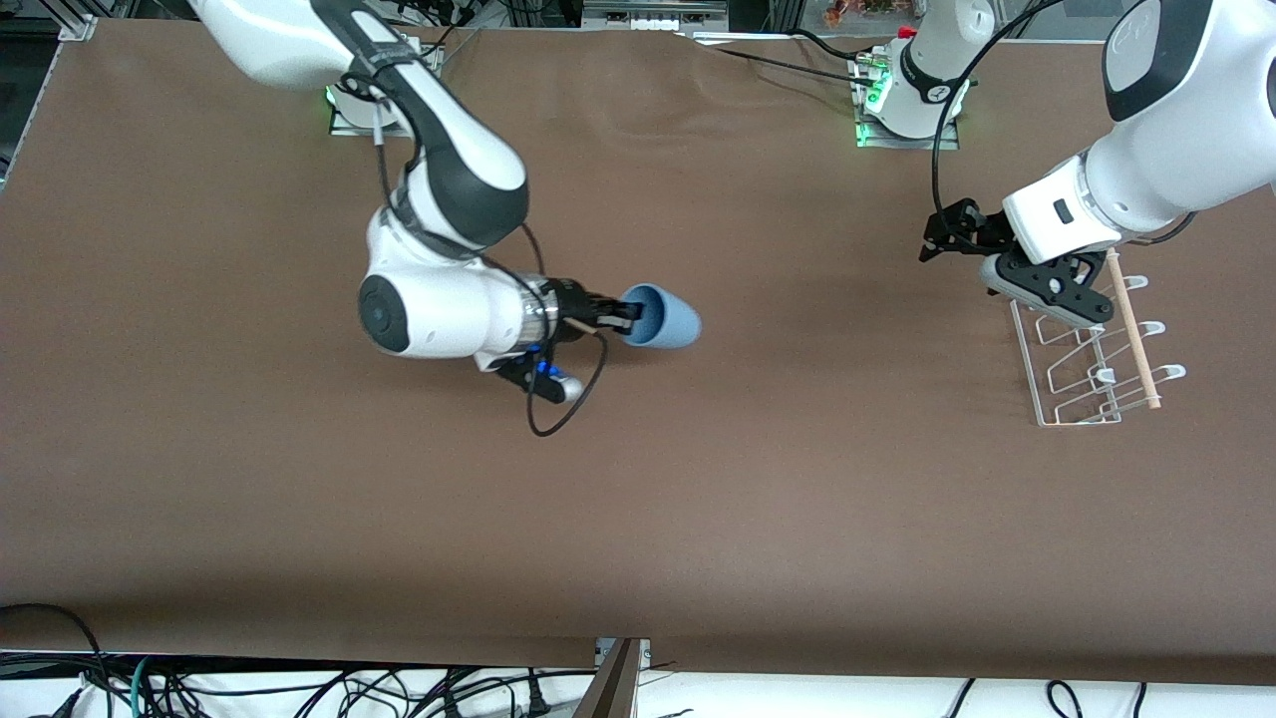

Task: Transfer cup to left arm and place on rack
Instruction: 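Lift the cup with the right gripper while the left gripper approaches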

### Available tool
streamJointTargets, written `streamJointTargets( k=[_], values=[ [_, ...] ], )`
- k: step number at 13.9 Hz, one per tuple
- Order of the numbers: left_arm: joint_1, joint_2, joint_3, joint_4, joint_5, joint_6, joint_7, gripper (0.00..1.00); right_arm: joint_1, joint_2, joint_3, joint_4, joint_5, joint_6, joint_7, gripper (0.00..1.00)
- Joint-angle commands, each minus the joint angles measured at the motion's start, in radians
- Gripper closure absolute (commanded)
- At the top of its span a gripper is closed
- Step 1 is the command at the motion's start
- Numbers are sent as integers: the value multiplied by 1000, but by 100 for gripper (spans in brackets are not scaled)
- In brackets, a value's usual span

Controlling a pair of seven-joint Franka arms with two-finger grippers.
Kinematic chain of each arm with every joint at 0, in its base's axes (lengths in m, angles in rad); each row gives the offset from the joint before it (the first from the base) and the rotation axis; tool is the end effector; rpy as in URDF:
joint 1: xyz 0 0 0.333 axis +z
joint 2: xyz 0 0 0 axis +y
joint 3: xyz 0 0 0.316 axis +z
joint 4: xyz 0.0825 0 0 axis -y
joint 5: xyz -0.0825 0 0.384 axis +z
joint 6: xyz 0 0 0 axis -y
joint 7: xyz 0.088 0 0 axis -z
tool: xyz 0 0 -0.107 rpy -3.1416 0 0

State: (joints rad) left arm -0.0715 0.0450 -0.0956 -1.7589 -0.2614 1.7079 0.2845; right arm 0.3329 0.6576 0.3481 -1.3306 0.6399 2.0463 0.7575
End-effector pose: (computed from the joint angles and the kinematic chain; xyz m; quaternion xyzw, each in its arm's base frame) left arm 0.5555 -0.1174 0.5249 0.9703 -0.1983 -0.0398 0.1328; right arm 0.5932 0.4434 0.3884 -0.9010 0.2010 0.2213 0.3145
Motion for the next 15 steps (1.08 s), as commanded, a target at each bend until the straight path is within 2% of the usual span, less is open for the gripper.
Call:
streamJointTargets(
  k=[1, 5, 10, 15],
  values=[
    [1, 18, -1, 1, -132, -8, 192, 0, 72, 10, 3, 27, 92, 127, 58, 100],
    [-1, 53, -15, -11, -231, 1, 482, 0, 162, 25, 3, 86, 141, 228, 118, 100],
    [-1, 81, -27, -7, -295, 12, 836, 0, 184, 27, 5, 109, 145, 250, 134, 100],
    [-1, 81, -105, -4, -321, 130, 1064, 0, 192, 34, 5, 131, 147, 250, 140, 100]
  ],
)
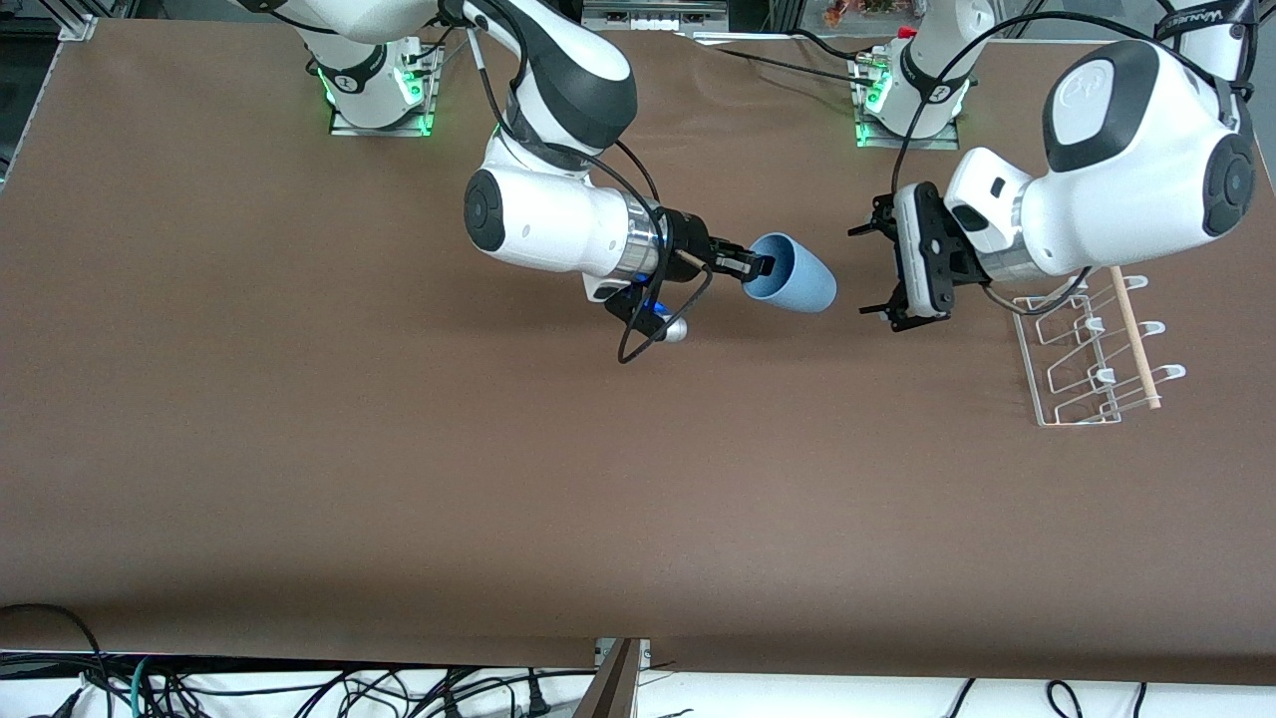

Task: Transfer cup to left arm and place on rack
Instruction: 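Lift the cup with the right gripper while the left gripper approaches, then grasp the cup's base with the left gripper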

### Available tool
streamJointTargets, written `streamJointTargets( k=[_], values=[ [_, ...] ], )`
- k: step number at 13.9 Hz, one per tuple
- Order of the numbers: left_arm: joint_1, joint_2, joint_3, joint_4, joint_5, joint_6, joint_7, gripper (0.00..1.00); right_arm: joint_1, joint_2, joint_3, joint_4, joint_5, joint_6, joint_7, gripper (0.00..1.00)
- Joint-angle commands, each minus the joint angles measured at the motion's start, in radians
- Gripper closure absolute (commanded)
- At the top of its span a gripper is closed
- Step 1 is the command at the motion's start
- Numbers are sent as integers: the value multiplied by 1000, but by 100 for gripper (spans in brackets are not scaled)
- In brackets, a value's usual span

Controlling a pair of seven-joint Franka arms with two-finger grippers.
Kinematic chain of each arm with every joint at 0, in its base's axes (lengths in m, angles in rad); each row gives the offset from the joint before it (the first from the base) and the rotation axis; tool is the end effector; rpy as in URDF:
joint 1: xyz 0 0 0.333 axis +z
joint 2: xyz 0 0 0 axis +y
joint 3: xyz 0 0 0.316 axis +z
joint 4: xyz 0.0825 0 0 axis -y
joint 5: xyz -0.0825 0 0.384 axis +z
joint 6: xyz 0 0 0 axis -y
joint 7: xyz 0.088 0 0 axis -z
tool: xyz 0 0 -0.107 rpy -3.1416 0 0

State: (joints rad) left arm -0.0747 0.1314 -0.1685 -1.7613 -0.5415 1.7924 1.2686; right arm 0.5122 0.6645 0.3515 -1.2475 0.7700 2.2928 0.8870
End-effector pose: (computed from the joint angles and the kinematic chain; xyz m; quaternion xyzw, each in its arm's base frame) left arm 0.5670 -0.1814 0.4905 0.7473 -0.6060 0.0898 0.2574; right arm 0.5460 0.5428 0.4436 -0.8567 0.2450 0.2016 0.4067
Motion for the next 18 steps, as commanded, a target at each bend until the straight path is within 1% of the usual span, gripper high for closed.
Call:
streamJointTargets(
  k=[1, 3, 4, 7, 9, 10, 11, 12, 13, 14, 15, 16, 17, 18],
  values=[
    [1, -4, -38, 2, -57, 57, 86, 0, 15, 30, 1, 49, 17, 4, 12, 100],
    [1, 17, -42, 2, -92, 117, 164, 0, 19, 30, 1, 49, 17, 4, 13, 100],
    [1, 31, -45, -7, -130, 123, 201, 0, 19, 30, 1, 49, 18, 4, 13, 100],
    [1, 40, -46, -10, -137, 127, 236, 0, 19, 30, 1, 56, 18, 4, 13, 100],
    [1, 65, -46, -12, -141, 133, 278, 0, 19, 30, 1, 56, 18, 4, 13, 100],
    [1, 65, -46, -15, -143, 131, 285, 2, 19, 30, 1, 56, 18, 4, 13, 100],
    [1, 67, -52, -26, -147, 131, 285, 8, 19, 30, 1, 57, 18, 4, 13, 100],
    [3, 65, -71, -27, -165, 130, 288, 11, 19, 30, 1, 59, 18, 4, 15, 100],
    [3, 65, -74, -27, -167, 130, 290, 18, 19, 30, 1, 62, 18, 4, 15, 100],
    [3, 67, -74, -27, -167, 130, 291, 28, 19, 30, 1, 60, 18, 4, 15, 100],
    [3, 67, -74, -27, -167, 130, 291, 56, 19, 30, 1, 62, 18, 4, 15, 100],
    [3, 67, -74, -27, -167, 130, 291, 77, 19, 32, 1, 62, 18, 4, 15, 100],
    [4, 67, -74, -27, -167, 128, 290, 89, 19, 30, 1, 62, 18, 4, 15, 100],
    [4, 67, -74, -27, -167, 128, 290, 94, 19, 32, 1, 62, 18, 4, 15, 100]
  ],
)
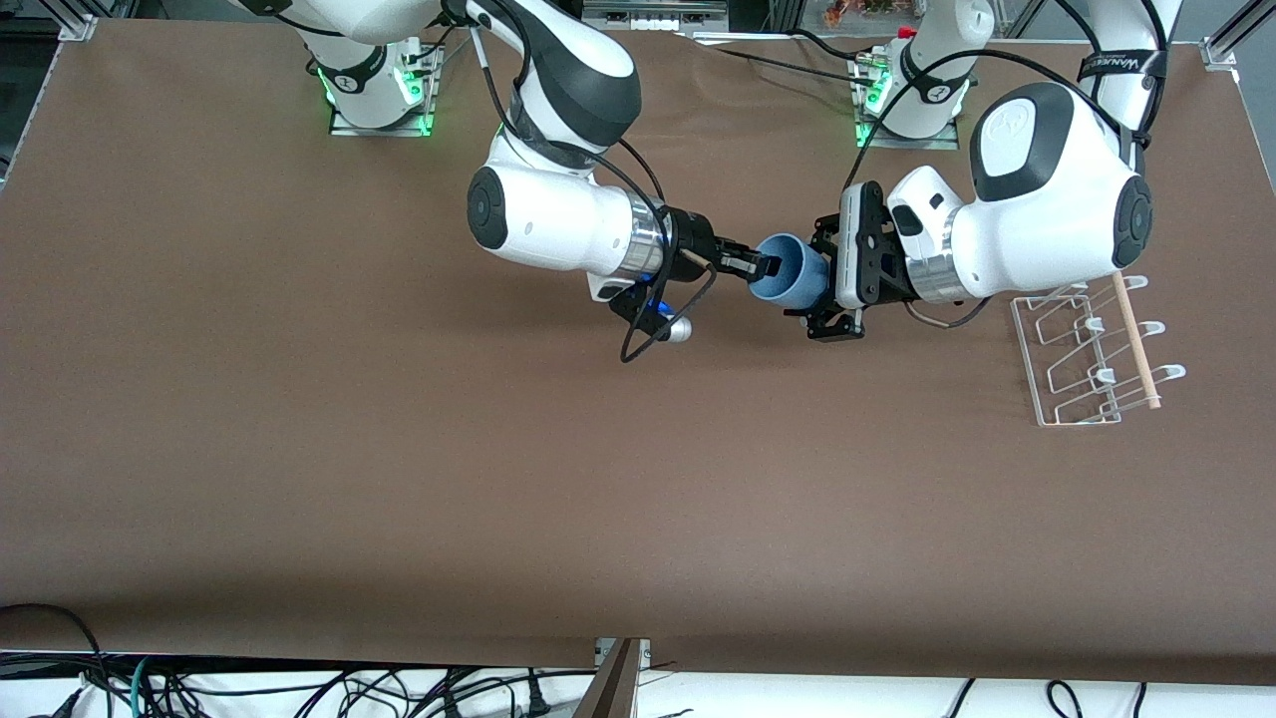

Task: Transfer cup to left arm and place on rack
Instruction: 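Grasp the cup's base with the left gripper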

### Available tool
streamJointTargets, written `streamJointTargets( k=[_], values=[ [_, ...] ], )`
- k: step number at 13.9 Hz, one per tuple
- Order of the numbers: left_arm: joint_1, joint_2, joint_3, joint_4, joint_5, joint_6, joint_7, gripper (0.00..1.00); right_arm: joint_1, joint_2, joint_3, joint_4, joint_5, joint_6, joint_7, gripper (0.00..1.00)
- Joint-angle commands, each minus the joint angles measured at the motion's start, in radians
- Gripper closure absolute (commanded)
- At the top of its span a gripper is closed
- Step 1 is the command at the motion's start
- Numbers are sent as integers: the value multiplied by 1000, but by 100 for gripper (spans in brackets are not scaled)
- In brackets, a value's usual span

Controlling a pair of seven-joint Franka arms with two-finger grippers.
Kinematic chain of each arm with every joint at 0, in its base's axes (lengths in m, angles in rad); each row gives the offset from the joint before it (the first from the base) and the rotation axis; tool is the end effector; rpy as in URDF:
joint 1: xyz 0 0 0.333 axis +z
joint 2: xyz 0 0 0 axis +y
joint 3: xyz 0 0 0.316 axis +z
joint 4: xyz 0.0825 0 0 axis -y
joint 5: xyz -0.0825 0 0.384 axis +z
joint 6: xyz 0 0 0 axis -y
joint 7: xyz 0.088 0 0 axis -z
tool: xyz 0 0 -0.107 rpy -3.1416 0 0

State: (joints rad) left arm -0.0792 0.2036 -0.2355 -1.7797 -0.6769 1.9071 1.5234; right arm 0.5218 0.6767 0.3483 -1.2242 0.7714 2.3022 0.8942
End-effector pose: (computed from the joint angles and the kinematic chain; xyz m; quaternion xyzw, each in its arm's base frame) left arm 0.5735 -0.2251 0.4539 0.6640 -0.6692 0.1593 0.2930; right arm 0.5476 0.5470 0.4465 -0.8537 0.2473 0.1989 0.4129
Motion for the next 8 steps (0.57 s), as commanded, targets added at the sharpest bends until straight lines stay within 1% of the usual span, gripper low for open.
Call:
streamJointTargets(
  k=[1, 2, 3, 4, 6, 7, 8],
  values=[
    [10, -7, -7, -7, -32, 13, 35, 96, 9, 20, 3, 38, 17, -6, 6, 100],
    [15, -7, -7, -6, -32, 9, 35, 96, 7, 20, 3, 37, 19, -6, 5, 100],
    [18, -7, -7, -3, -32, 4, 35, 96, 0, 18, 3, 37, 20, -7, 3, 75],
    [21, -9, -7, -1, -32, 3, 35, 96, -3, 18, 3, 37, 28, -7, 6, 36],
    [24, -9, -7, 5, -32, 3, 32, 96, -20, 11, 1, 37, 46, -13, 2, 16],
    [24, -9, -7, 5, -32, 1, 29, 96, -28, 9, 3, 37, 48, -18, 2, 10],
    [26, -9, -5, 6, -30, -8, 24, 97, -37, 6, 1, 37, 46, -20, 2, 6]
  ],
)
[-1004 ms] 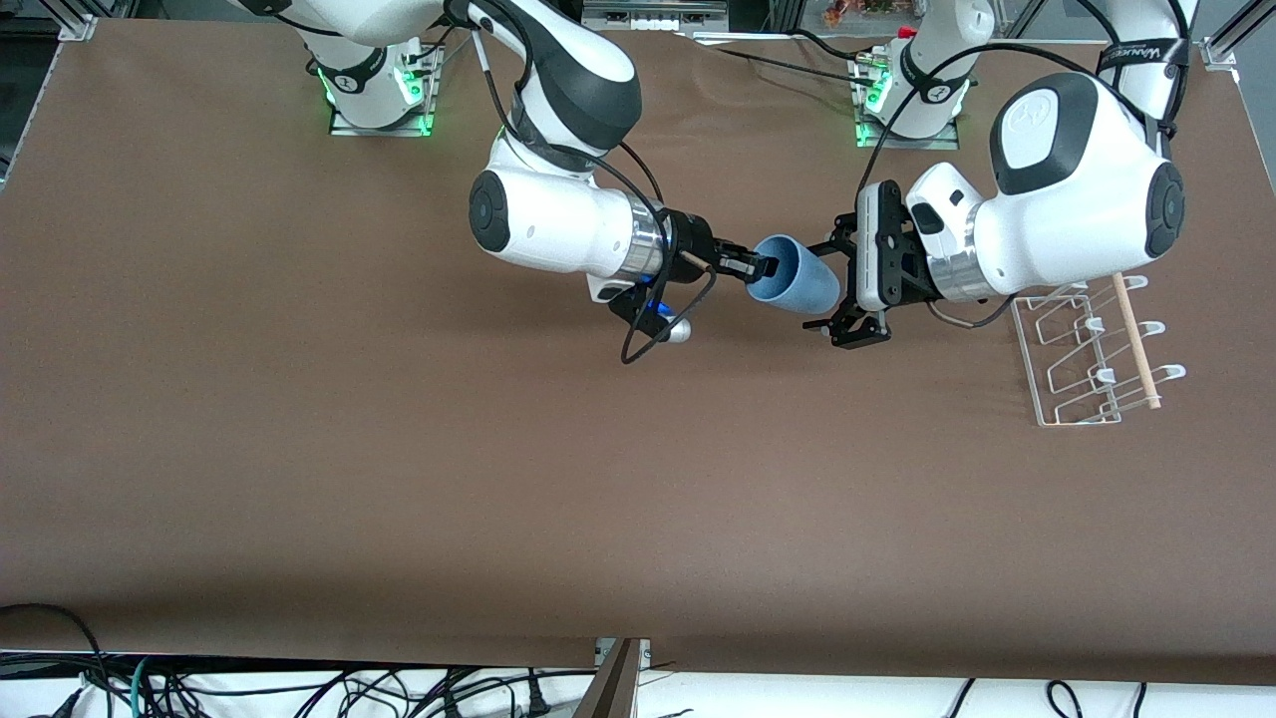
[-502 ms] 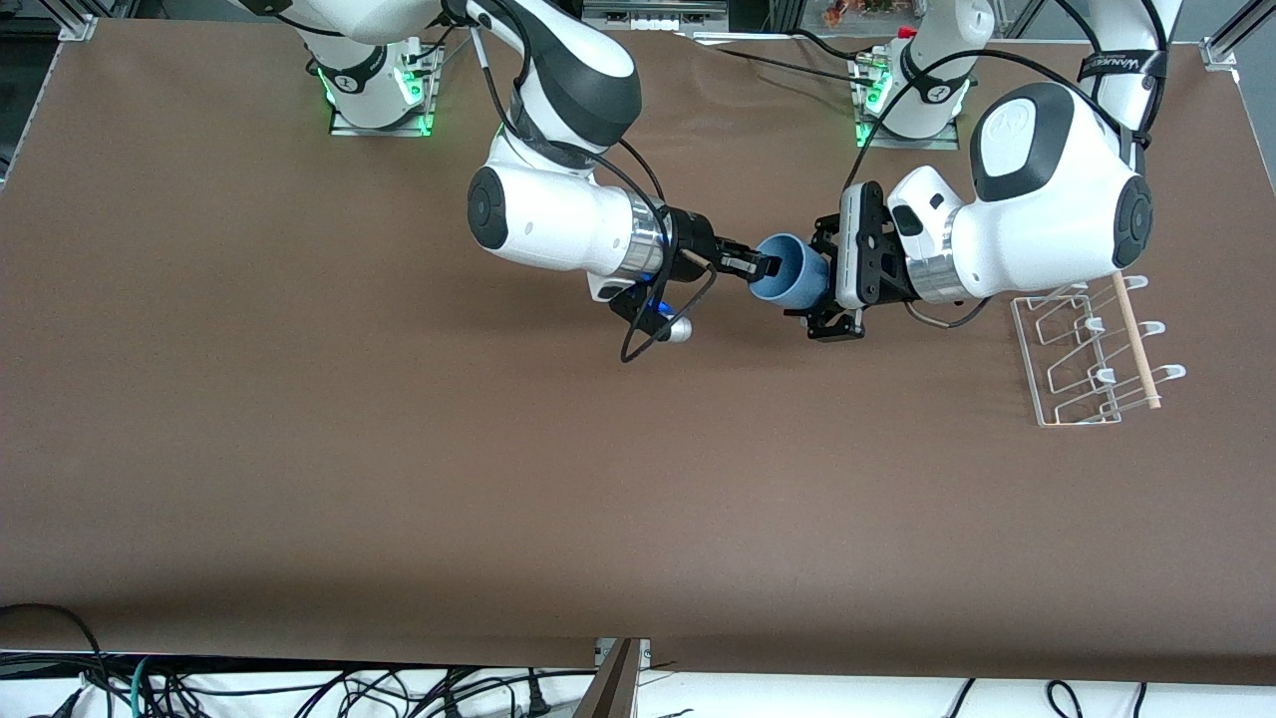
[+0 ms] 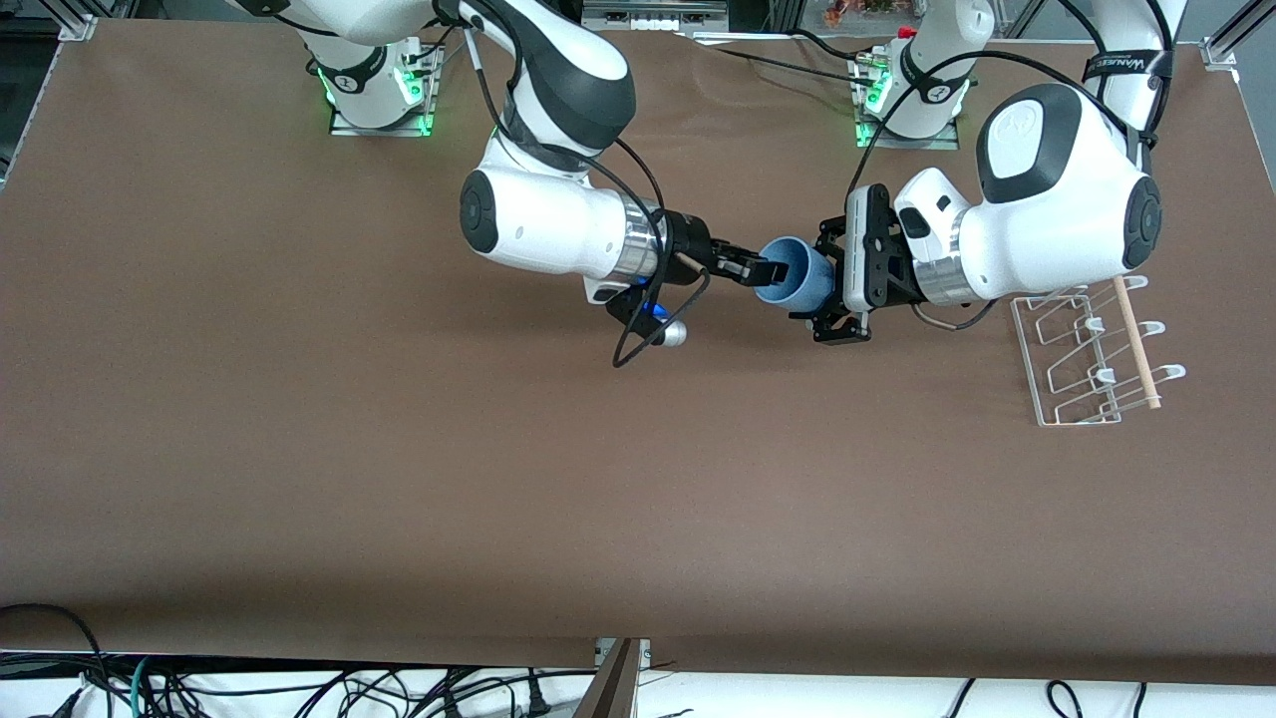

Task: Transfer cup to left arm and place on rack
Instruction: 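Grasp the cup's base with the left gripper, then open the right gripper and withdraw it while the left gripper lifts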

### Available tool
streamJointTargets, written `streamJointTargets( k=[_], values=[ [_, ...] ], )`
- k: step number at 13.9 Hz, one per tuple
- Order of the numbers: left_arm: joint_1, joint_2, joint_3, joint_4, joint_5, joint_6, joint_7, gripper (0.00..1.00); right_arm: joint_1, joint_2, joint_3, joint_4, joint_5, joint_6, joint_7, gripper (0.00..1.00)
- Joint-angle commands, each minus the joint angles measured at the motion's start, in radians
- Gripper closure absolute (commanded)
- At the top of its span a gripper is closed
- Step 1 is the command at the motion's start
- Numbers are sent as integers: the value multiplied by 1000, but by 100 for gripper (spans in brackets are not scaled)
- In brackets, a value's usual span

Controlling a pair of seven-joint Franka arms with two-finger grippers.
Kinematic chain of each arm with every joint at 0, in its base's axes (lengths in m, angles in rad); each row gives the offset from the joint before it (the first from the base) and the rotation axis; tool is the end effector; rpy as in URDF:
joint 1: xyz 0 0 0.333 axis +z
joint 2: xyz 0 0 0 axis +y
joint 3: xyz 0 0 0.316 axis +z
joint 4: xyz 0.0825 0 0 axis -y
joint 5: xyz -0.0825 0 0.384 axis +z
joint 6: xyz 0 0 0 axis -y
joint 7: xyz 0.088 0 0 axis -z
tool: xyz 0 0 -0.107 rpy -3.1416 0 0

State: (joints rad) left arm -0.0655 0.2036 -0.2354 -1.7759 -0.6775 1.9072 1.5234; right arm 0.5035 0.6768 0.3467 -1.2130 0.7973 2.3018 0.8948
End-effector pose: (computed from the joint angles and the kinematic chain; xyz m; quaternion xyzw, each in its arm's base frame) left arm 0.5773 -0.2173 0.4558 0.6682 -0.6649 0.1631 0.2912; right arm 0.5595 0.5364 0.4523 -0.8441 0.2598 0.2005 0.4241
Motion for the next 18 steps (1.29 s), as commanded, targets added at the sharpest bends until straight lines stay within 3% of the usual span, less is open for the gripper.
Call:
streamJointTargets(
  k=[1, 3, 6, 12, 15, 18],
  values=[
    [12, -12, -1, 13, -24, -37, 20, 97, -31, -2, 3, 26, 20, -28, 1, 3],
    [21, -15, 7, 29, -14, -72, 0, 98, -80, -25, 0, 23, 19, -108, -2, 3],
    [41, -15, 7, 30, 51, -94, -54, 98, -215, -51, -2, 24, 11, -362, -19, 2],
    [42, -26, 10, 32, 347, -142, -192, 98, -535, -154, -5, 26, 5, -756, -215, 2],
    [50, -29, 18, 33, 568, -157, -264, 97, -670, -216, -17, 27, -88, -930, -333, 2],
    [55, -27, 19, 59, 841, -206, -356, 96, -709, -270, -64, 27, -275, -946, -372, 1]
  ],
)
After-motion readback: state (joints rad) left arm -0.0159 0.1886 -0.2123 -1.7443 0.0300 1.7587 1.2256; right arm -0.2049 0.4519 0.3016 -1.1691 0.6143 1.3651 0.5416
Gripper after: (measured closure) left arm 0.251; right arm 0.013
